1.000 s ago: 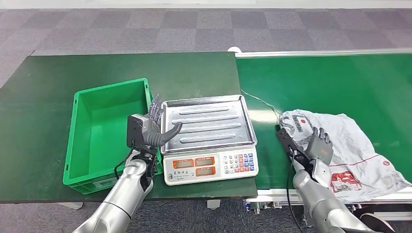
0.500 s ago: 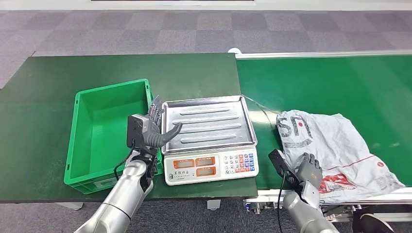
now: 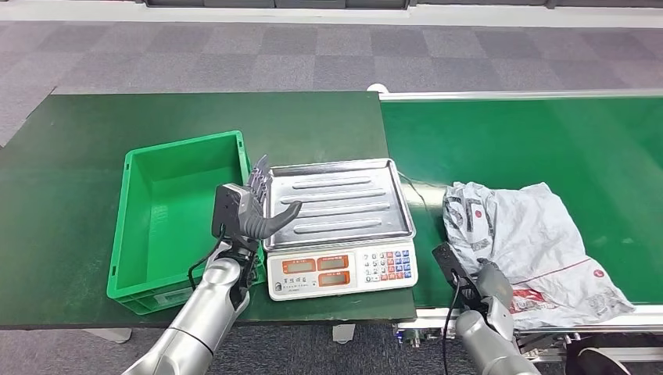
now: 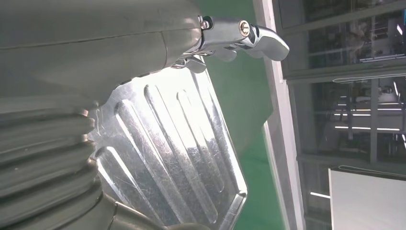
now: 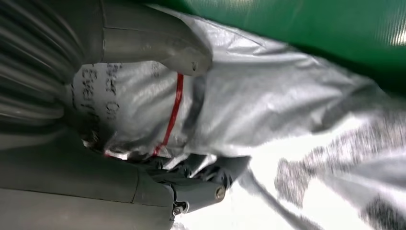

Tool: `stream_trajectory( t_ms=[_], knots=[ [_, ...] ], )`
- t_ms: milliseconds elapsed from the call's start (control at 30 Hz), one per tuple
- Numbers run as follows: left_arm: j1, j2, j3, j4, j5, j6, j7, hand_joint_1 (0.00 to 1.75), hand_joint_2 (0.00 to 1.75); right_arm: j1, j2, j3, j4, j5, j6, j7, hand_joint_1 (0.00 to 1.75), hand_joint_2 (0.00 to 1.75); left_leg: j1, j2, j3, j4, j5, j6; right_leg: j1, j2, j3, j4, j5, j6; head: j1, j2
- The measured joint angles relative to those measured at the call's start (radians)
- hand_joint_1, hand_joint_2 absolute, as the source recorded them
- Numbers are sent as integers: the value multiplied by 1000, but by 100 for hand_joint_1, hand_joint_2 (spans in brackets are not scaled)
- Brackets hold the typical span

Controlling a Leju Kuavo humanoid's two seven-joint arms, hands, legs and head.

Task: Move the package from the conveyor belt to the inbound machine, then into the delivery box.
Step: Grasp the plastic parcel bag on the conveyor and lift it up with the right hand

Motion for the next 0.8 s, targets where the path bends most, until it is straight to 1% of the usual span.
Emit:
stream_trajectory(
  t_ms=[133,300,500,667,800],
  knots=[
    [-1,-2,-1,-5,-10,-1,5,0,175,-1,6,-25,0,-24,-17,-64,175,175,0,0,0,0,0,1,0,0,1,-1,1,1,0,0],
    [-4,-4,-3,-8,-24,0,13,0,175,-2,27,-66,-3,-77,-51,-177,175,175,0,3,-1,0,-1,1,0,3,0,-1,2,2,0,0],
    [-10,-9,-7,-5,-27,1,18,0,175,-2,57,-84,-31,-115,-119,-306,175,175,0,3,-6,0,0,0,0,3,-6,0,3,1,0,0],
    [-25,-10,-7,9,-31,1,13,0,175,-11,69,-84,-106,-134,-151,-371,175,175,0,2,-14,0,3,-2,-1,3,-14,2,5,0,0,0],
    [-33,-10,-7,21,-36,2,2,0,175,-41,68,-75,-195,-155,-160,-392,175,175,-1,1,-17,0,4,-1,-1,3,-17,2,6,1,0,0]
  ],
)
